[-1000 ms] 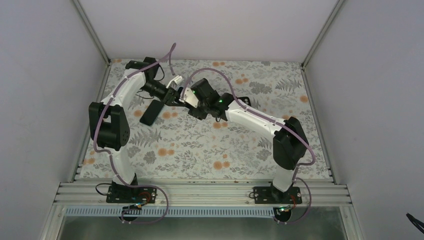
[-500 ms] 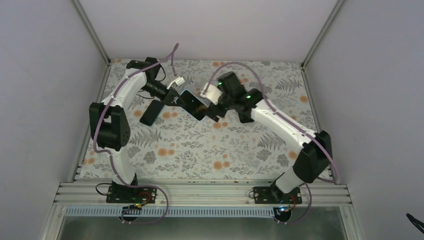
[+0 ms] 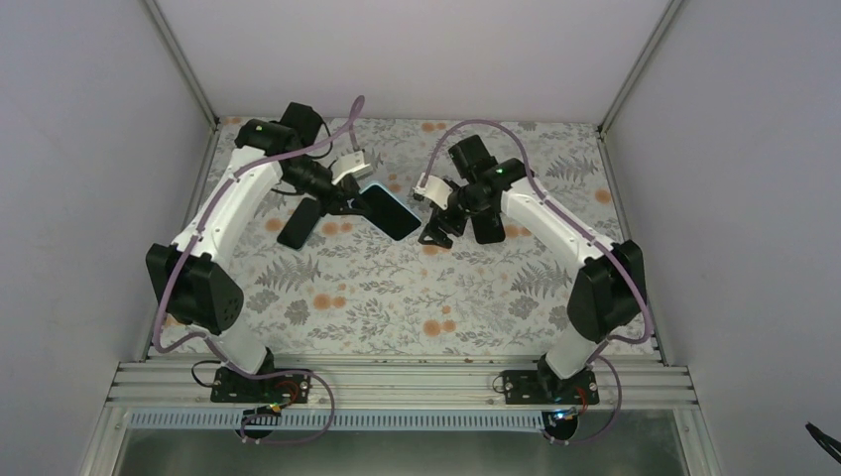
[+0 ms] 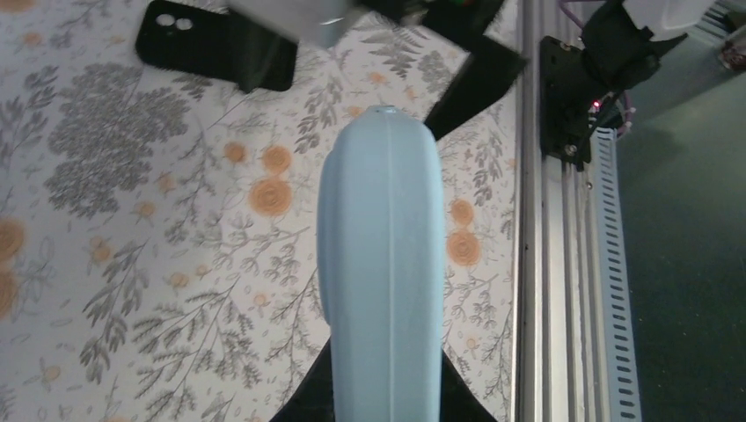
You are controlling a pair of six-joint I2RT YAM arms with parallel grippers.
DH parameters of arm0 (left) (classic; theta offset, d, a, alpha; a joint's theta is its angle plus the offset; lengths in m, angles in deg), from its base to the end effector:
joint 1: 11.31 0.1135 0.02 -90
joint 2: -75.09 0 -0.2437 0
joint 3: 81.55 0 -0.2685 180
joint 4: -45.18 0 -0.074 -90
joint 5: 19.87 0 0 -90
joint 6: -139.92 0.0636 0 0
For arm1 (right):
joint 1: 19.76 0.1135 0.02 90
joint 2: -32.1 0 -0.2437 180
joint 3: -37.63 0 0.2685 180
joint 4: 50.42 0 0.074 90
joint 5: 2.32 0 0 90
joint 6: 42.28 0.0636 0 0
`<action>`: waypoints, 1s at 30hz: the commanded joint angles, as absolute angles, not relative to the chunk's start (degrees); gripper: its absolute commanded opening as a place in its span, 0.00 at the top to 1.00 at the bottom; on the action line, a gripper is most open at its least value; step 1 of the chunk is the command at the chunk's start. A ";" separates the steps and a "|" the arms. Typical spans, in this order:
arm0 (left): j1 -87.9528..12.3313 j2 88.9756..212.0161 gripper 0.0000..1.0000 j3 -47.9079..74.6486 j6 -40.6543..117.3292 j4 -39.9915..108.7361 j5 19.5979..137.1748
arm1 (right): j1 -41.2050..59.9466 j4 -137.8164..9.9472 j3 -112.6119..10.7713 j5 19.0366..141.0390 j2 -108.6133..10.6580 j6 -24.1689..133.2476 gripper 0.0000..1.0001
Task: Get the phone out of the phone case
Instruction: Remove the phone case from the phone.
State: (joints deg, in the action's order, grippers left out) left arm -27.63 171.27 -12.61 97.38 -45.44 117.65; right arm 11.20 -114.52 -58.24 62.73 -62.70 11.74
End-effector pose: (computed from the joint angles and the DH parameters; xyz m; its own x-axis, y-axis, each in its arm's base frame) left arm 0.3079 -0.1390 0.3114 -0.3606 0.6241 -0.6932 0.9315 0.2030 -0.3018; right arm 0.3022 0.2126 0.2440 -0.2481 -0.7700 -0.5879 -0.9592 0.2802 0.0378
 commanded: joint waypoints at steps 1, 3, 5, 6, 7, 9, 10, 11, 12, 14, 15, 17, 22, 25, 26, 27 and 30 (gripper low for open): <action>-29.62 169.70 0.98 -13.38 98.94 -45.51 120.03 | 10.66 -115.87 -62.29 58.87 -65.59 9.88 0.00; -30.48 169.23 0.98 -12.97 98.97 -45.51 119.61 | 10.38 -116.17 -63.28 58.19 -66.55 9.64 0.00; -30.95 168.90 0.98 -12.92 98.88 -45.51 119.40 | 9.93 -116.49 -63.83 57.83 -67.43 9.13 0.00; -31.10 168.77 0.98 -12.90 98.89 -45.54 119.66 | 9.81 -116.54 -63.94 57.92 -67.92 8.81 0.00; -31.21 168.51 0.98 -12.76 98.88 -45.52 119.93 | 9.60 -116.52 -63.96 57.97 -68.38 8.61 0.00; -31.47 168.08 0.98 -12.49 98.87 -45.51 119.81 | 9.05 -116.50 -64.23 58.11 -69.33 7.86 0.00; -31.59 167.75 0.98 -12.30 98.87 -45.51 119.72 | 8.77 -116.53 -64.52 58.07 -69.79 7.68 0.00; -31.65 167.42 0.98 -12.17 98.95 -45.51 119.81 | 8.39 -116.54 -64.79 58.06 -70.22 7.39 0.00; -31.76 167.04 0.98 -11.97 99.00 -45.51 120.05 | 7.94 -116.53 -65.24 58.17 -70.72 7.12 0.00; -32.35 166.29 0.98 -11.62 98.89 -45.51 120.54 | 6.89 -116.48 -66.64 58.23 -72.00 6.96 0.00; -32.97 165.83 0.98 -11.11 98.88 -45.56 120.65 | 6.27 -116.70 -68.40 58.06 -73.00 6.86 0.00; -34.68 165.14 0.98 -9.84 99.02 -45.52 120.35 | 4.96 -117.50 -71.68 57.57 -75.07 6.82 0.00; -37.31 165.08 0.98 -7.78 99.09 -45.51 121.49 | 2.94 -119.43 -80.28 56.63 -79.62 7.69 0.00; -37.41 164.76 0.98 -8.07 99.43 -45.59 122.10 | 2.27 -118.85 -82.42 58.88 -80.58 7.97 0.00; -37.42 164.48 0.98 -8.27 99.55 -45.60 122.04 | 1.71 -118.68 -82.74 59.27 -80.59 7.85 0.00; -37.45 164.01 0.98 -8.36 99.64 -45.60 121.80 | 0.98 -118.75 -83.19 59.41 -80.70 7.57 0.00; -37.44 162.88 0.98 -8.83 99.92 -45.60 121.33 | -1.31 -118.64 -85.10 61.93 -81.85 7.78 0.00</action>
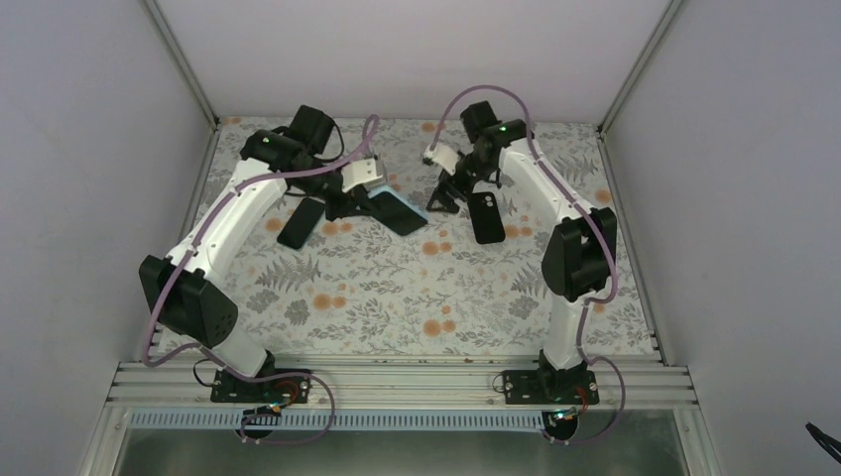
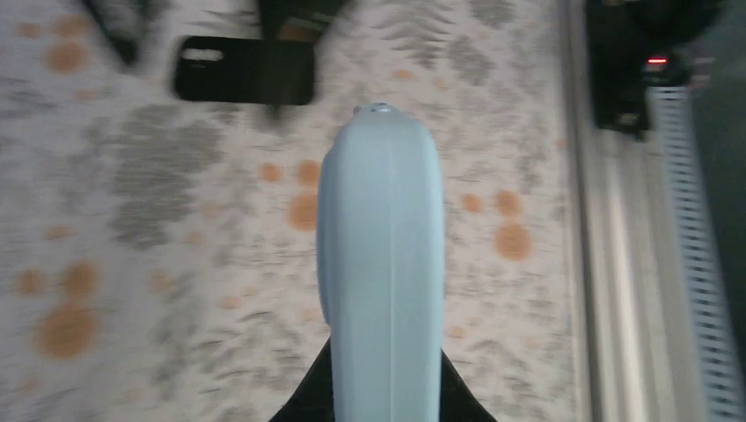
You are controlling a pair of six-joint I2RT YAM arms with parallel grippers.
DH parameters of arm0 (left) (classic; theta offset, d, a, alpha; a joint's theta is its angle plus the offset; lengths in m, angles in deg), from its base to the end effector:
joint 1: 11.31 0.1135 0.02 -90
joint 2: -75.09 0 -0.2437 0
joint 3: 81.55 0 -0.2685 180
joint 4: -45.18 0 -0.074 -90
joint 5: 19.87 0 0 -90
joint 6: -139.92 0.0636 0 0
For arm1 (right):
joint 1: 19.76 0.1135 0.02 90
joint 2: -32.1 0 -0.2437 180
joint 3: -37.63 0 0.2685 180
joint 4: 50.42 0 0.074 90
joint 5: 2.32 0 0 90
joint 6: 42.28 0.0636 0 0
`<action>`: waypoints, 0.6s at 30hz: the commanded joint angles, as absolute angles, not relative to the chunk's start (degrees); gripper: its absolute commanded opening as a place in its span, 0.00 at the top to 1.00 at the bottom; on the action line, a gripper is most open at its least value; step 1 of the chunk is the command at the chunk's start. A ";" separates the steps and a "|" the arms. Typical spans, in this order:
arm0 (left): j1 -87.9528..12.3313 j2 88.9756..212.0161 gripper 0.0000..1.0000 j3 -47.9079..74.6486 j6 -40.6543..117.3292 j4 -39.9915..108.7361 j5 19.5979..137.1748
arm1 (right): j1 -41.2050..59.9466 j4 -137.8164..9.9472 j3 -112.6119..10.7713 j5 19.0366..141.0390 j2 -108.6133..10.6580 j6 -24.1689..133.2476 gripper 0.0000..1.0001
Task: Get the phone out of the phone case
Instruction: Remove the phone case from the phone.
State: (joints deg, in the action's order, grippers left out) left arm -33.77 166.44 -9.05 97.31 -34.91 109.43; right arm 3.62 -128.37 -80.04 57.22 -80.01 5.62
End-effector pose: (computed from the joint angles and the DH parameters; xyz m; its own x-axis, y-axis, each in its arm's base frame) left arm 0.2968 -0.1663 0.3211 -0.1552 0.6804 -0.7162 0.9852 0.1596 -0.0619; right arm 0.3708 0.1954 0.2425 -0.3254 -0.7703 -0.5484 -0.9448 0.2883 0.1557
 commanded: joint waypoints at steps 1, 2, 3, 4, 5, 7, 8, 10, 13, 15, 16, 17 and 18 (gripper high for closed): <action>-37.44 162.67 0.98 -9.02 99.93 -45.60 121.36 | -2.13 -119.15 -86.15 62.25 -82.48 7.74 0.00; -37.42 162.62 0.98 -9.29 99.90 -45.61 121.61 | -3.11 -119.39 -87.08 62.60 -83.03 7.95 0.00; -37.42 162.52 0.98 -9.56 99.97 -45.60 122.05 | -3.68 -119.15 -87.58 63.20 -83.33 8.38 0.00; -37.41 162.48 0.98 -9.69 100.09 -45.59 122.32 | -4.16 -118.90 -87.72 63.72 -83.35 8.66 0.00; -37.41 162.63 0.98 -9.79 100.22 -45.56 122.26 | -4.37 -119.03 -87.71 63.87 -83.24 8.54 0.00; -37.41 163.27 0.98 -10.08 100.40 -45.52 121.49 | -4.55 -122.20 -87.43 61.29 -82.32 6.30 0.00; -37.29 163.63 0.98 -10.07 100.52 -45.51 121.06 | -4.45 -124.45 -86.91 59.20 -81.41 4.68 0.00; -37.03 164.53 0.98 -10.32 100.49 -45.51 120.72 | -3.58 -128.68 -84.31 56.16 -78.63 1.33 0.00; -36.89 165.24 0.98 -11.19 100.45 -45.51 120.75 | -0.65 -130.77 -75.79 56.26 -72.05 -1.82 0.00; -36.86 165.64 0.98 -11.88 100.42 -45.51 120.60 | 1.16 -130.60 -71.14 56.04 -68.16 -2.12 0.00; -36.84 165.87 0.98 -12.18 100.37 -45.51 120.58 | 1.97 -131.06 -69.85 55.47 -67.01 -2.23 0.00; -36.86 165.98 0.98 -12.46 100.30 -45.53 120.56 | 2.63 -131.53 -69.06 54.98 -66.08 -2.09 0.00; -36.88 166.21 0.98 -12.64 100.30 -45.52 120.64 | 3.01 -131.66 -68.57 54.15 -65.32 -1.89 0.00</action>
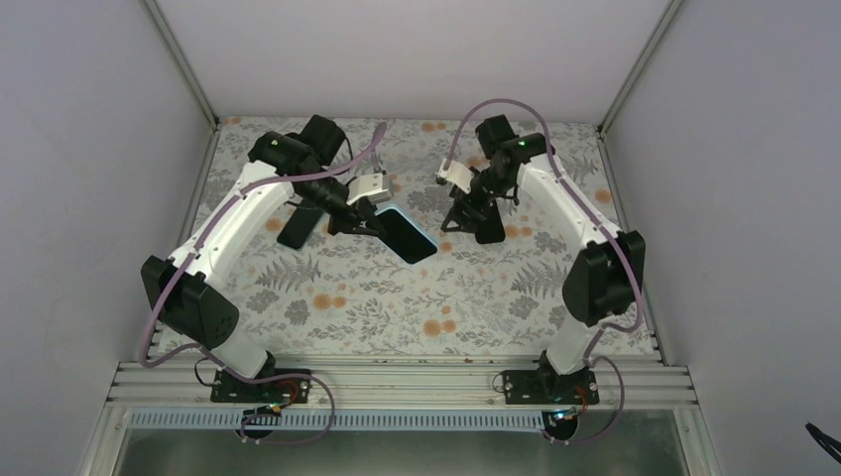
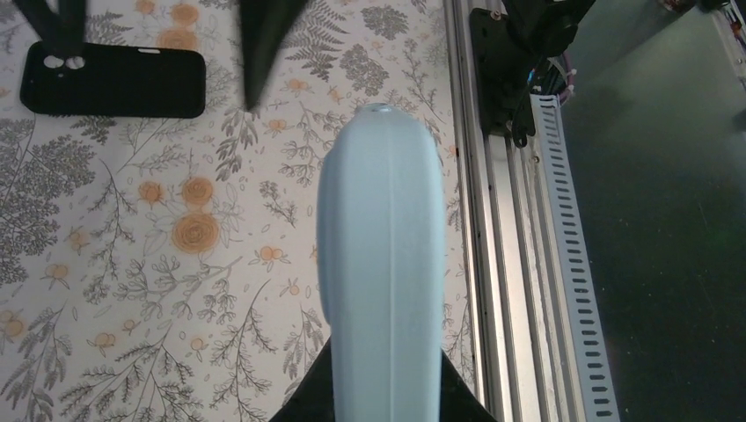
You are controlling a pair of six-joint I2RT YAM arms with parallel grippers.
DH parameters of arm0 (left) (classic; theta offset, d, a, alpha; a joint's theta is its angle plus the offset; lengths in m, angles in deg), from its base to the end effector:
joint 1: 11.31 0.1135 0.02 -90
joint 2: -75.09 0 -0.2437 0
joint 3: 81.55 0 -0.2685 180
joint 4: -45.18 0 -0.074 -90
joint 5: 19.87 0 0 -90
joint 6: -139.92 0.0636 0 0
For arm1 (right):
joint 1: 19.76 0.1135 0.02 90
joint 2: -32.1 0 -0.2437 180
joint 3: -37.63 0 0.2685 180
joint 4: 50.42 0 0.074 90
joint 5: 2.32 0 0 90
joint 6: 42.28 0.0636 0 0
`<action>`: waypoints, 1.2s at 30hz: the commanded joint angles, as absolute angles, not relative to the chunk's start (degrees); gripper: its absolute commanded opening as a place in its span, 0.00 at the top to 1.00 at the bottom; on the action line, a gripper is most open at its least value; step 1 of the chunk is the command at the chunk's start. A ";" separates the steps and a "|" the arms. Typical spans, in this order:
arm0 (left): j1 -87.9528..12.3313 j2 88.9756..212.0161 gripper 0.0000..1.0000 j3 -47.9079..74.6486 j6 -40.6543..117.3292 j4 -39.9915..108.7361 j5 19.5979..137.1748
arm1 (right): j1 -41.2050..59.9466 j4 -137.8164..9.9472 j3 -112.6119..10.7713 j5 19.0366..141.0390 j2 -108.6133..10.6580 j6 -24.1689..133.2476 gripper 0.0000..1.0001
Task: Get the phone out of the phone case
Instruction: Remove the phone case from the phone.
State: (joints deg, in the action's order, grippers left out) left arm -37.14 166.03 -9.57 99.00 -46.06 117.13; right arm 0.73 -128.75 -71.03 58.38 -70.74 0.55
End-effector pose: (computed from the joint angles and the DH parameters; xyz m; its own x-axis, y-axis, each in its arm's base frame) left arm 0.2612 -0.1781 0.3231 -0.2069 0.6727 -0.7104 0.9666 0.0284 -0.2546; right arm 0.3452 0.1622 0.2549 -0.2825 -0.7883 -0.5466 -0.9564 0.2755 0.0969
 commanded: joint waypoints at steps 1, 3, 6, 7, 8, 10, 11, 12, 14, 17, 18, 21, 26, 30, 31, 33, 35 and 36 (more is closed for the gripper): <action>-36.82 166.30 0.98 -12.88 100.28 -45.51 120.77 | 3.15 -131.61 -68.23 53.31 -64.91 -1.66 0.00; -36.89 166.48 0.98 -13.21 100.32 -45.47 120.79 | 3.30 -131.86 -67.87 52.22 -64.46 -1.58 0.00; -36.86 166.87 0.98 -13.95 100.04 -45.52 120.58 | 3.89 -133.85 -67.73 51.67 -64.99 -2.37 0.00; -36.82 166.99 0.98 -14.12 99.90 -45.51 120.57 | 4.15 -134.14 -67.37 51.83 -65.03 -2.53 0.00; -36.86 167.10 0.98 -14.30 99.85 -45.51 120.55 | 4.37 -134.19 -66.89 52.06 -64.88 -2.59 0.00; -36.88 167.20 0.98 -14.51 99.71 -45.49 120.43 | 4.66 -134.09 -65.72 52.53 -64.33 -2.83 0.00; -36.87 167.14 0.98 -14.63 99.67 -45.51 120.53 | 4.72 -134.28 -65.42 52.64 -64.12 -3.08 0.00; -36.88 167.12 0.98 -14.73 99.66 -45.51 120.49 | 4.76 -134.42 -65.12 52.69 -63.87 -3.26 0.00; -36.84 167.11 0.98 -14.81 99.66 -45.51 120.44 | 4.74 -134.31 -64.72 52.69 -63.62 -3.34 0.00; -36.84 167.56 0.98 -14.91 99.58 -45.52 120.23 | 4.77 -134.94 -64.98 51.71 -63.65 -3.72 0.00; -36.87 167.61 0.98 -14.91 99.64 -45.51 120.15 | 4.83 -135.20 -65.09 51.32 -63.77 -3.85 0.00; -36.84 168.00 0.98 -15.09 99.78 -45.51 120.64 | 5.06 -135.21 -65.16 50.70 -64.28 -3.90 0.00; -36.89 168.75 0.98 -15.65 99.58 -45.51 120.87 | 6.19 -136.44 -64.75 50.29 -64.87 -4.37 0.00; -36.89 168.87 0.98 -15.75 99.58 -45.51 121.10 | 6.56 -136.27 -64.43 49.83 -64.34 -4.53 0.00; -36.89 168.92 0.98 -15.65 99.58 -45.49 121.10 | 6.55 -136.07 -64.41 49.79 -64.25 -4.44 0.00; -36.88 169.04 0.98 -15.62 99.58 -45.51 121.31 | 6.60 -135.91 -64.59 49.84 -64.35 -4.41 0.00; -36.84 168.81 0.98 -15.43 99.61 -45.50 121.68 | 6.55 -135.29 -64.45 50.53 -64.55 -4.16 0.01; -36.86 168.56 0.98 -15.28 99.66 -45.51 121.72 | 6.53 -134.91 -64.24 50.97 -64.67 -4.13 0.01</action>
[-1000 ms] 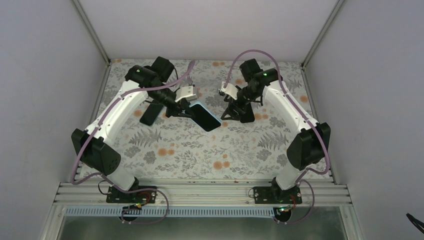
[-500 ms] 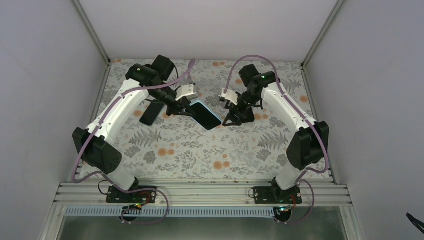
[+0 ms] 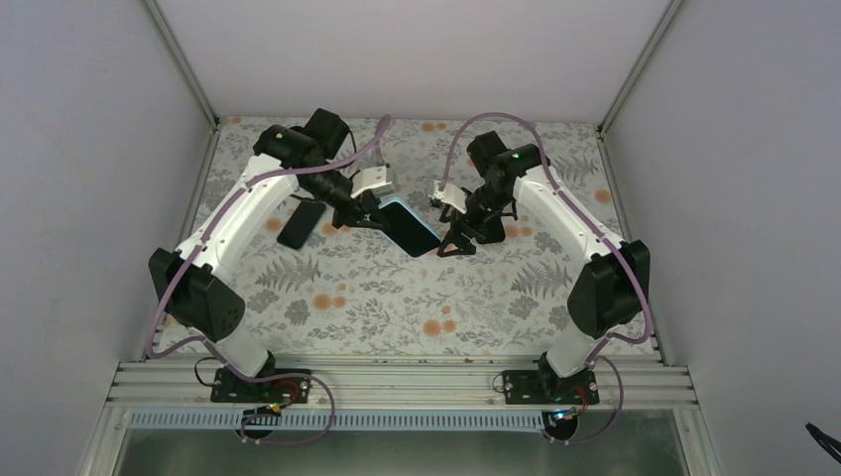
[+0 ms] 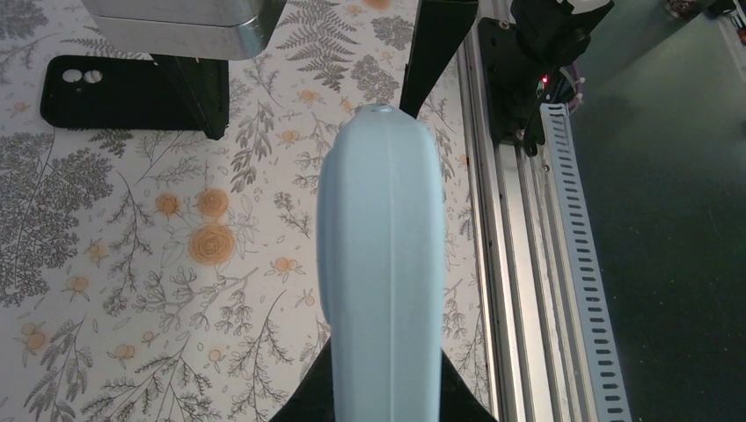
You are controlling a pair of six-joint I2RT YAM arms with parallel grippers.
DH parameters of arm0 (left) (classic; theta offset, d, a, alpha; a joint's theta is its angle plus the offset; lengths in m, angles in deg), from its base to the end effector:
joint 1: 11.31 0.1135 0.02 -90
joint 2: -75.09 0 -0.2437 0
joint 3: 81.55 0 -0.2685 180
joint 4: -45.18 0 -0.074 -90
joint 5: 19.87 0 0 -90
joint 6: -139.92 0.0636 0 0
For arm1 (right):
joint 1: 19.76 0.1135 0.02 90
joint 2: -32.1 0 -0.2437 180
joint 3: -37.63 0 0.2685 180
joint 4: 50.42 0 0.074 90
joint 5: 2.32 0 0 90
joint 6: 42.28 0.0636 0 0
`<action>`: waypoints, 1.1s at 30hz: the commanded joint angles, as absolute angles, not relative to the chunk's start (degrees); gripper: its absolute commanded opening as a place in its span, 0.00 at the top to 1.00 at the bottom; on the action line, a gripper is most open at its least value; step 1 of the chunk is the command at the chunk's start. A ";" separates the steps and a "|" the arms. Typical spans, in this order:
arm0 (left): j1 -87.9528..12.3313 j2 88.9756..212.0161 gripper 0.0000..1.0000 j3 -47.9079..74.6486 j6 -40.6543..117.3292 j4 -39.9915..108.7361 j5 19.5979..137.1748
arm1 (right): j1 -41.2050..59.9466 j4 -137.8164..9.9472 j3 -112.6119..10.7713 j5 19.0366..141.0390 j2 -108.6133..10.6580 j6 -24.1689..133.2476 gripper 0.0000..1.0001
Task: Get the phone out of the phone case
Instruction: Remove the phone case from the phone.
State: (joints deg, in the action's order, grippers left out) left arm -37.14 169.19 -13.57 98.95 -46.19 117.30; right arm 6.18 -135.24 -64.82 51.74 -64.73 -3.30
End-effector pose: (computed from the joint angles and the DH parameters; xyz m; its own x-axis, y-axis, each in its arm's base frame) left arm 0.2734 -0.1841 0.3268 -0.2001 0.6671 -0.7176 0.9690 0.0262 -0.2458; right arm 0.2892 0.1822 0.2585 -0.2035 -0.7989 -0.5661 -0.9717 0.0937 0.2170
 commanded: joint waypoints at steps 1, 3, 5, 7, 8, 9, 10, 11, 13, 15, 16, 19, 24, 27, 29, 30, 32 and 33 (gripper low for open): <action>-36.86 168.41 0.98 -15.15 99.66 -45.51 121.45 | 6.55 -134.77 -64.09 51.23 -64.82 -4.18 0.01; -36.82 168.18 0.98 -14.96 99.62 -45.51 121.09 | 6.36 -135.05 -64.15 51.09 -65.02 -4.53 0.02; -36.84 167.72 0.98 -14.62 99.66 -45.51 120.81 | 6.29 -135.08 -64.08 50.99 -64.86 -4.82 0.02; -36.88 167.35 0.98 -14.41 99.71 -45.51 120.56 | 6.21 -134.89 -64.18 51.08 -64.80 -4.87 0.02; -36.82 167.22 0.98 -14.32 99.67 -45.51 120.50 | 6.11 -134.54 -64.21 51.15 -64.81 -4.70 0.02; -36.88 167.06 0.98 -14.28 99.66 -45.51 120.51 | 6.02 -134.39 -64.39 51.15 -64.85 -4.64 0.02; -36.88 166.93 0.98 -14.17 99.66 -45.51 120.56 | 5.93 -134.28 -64.63 51.12 -64.95 -4.59 0.02; -36.85 166.93 0.98 -14.00 99.66 -45.51 120.71 | 5.88 -134.26 -65.04 51.20 -65.24 -4.53 0.02; -36.89 167.05 0.98 -13.84 99.66 -45.54 121.15 | 5.91 -134.06 -65.72 51.37 -65.99 -4.33 0.02; -36.84 167.11 0.98 -13.74 99.66 -45.52 121.50 | 5.82 -133.80 -66.10 51.67 -66.75 -4.31 0.03; -36.87 167.03 0.98 -13.65 99.74 -45.52 121.54 | 5.74 -133.60 -66.28 51.72 -67.11 -4.35 0.03; -36.89 166.71 0.98 -13.15 99.84 -45.51 121.43 | 5.31 -133.12 -66.79 52.05 -67.64 -4.57 0.03; -36.88 166.17 0.98 -12.57 100.10 -45.51 121.37 | 4.18 -132.82 -69.31 52.65 -69.41 -4.92 0.04; -36.89 166.14 0.98 -12.16 100.35 -45.51 121.99 | 3.18 -133.90 -72.32 51.65 -71.43 -5.21 0.04; -36.84 166.35 0.98 -12.02 100.54 -45.51 122.49 | 3.10 -134.55 -74.22 50.91 -72.70 -5.36 0.04; -36.88 166.50 0.98 -12.00 100.54 -45.51 122.52 | 3.10 -134.92 -74.97 50.53 -73.19 -5.43 0.04; -36.89 166.79 0.98 -12.22 100.53 -45.51 122.35 | 3.07 -136.50 -76.22 50.08 -73.76 -6.21 0.04; -36.85 166.88 0.98 -12.37 100.54 -45.51 122.08 | 3.09 -136.91 -76.30 50.06 -73.77 -6.36 0.04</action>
State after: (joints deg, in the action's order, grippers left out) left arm -36.83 168.36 -11.93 99.02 -45.97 117.89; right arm 3.05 -134.63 -73.81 52.17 -72.73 -4.66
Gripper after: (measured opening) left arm 0.105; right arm 0.958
